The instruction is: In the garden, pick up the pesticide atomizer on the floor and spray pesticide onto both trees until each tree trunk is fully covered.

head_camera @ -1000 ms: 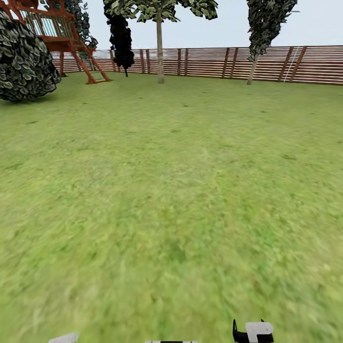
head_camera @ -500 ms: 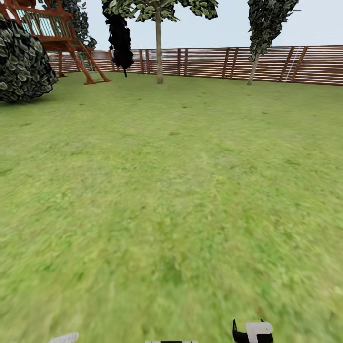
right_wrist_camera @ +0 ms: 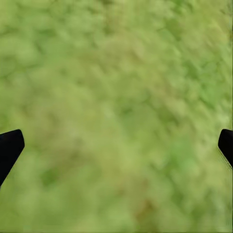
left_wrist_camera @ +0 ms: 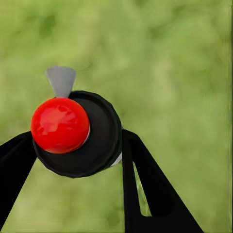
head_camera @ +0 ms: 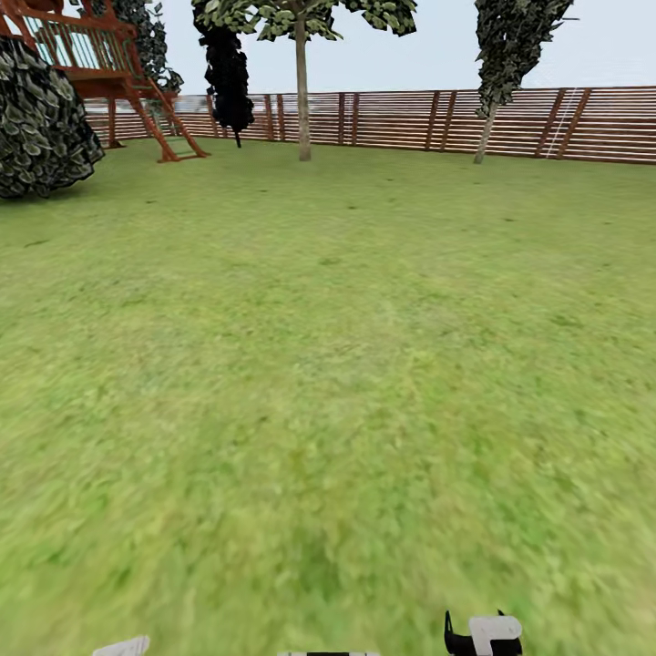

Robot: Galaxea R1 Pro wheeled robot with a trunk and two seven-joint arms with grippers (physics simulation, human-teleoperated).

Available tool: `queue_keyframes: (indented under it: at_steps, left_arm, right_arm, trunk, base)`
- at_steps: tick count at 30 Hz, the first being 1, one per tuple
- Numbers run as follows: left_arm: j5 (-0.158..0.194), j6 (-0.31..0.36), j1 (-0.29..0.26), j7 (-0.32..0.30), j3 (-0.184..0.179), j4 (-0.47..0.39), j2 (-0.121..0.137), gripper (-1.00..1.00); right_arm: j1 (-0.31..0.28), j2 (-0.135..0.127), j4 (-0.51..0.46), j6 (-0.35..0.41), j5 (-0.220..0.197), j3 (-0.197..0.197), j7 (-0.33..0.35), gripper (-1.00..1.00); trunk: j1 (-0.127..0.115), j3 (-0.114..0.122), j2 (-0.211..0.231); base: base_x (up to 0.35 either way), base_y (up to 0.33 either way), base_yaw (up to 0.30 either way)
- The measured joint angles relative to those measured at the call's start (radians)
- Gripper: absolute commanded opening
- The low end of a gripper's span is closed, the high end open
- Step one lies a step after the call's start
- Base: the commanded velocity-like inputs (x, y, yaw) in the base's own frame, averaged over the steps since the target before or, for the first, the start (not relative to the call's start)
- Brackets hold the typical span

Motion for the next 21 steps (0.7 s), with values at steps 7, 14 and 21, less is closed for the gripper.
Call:
queue_keyframes:
  at_steps: [7,14,21]
  left_arm:
    - [-0.001,-0.001,0.000,0.000,0.000,0.000,0.000,-1.00]
    - [-0.001,-0.001,0.000,0.000,-0.001,0.000,0.000,-1.00]
    - [-0.002,-0.001,0.000,0.000,-0.001,0.000,-0.001,-1.00]
  right_arm:
    - [0.000,0.000,0.000,0.000,0.000,0.000,-0.001,1.00]
    - [0.000,0.000,0.000,0.001,0.000,0.000,0.000,1.00]
    - [0.000,0.000,0.000,0.002,0.000,0.000,0.000,1.00]
  trunk:
    - [0.000,0.000,0.000]
    - [0.000,0.000,0.000]
    - [0.000,0.000,0.000]
  base:
    - [0.337,-0.077,0.121]
    - [0.338,-0.077,0.011]
    - [0.338,-0.077,0.000]
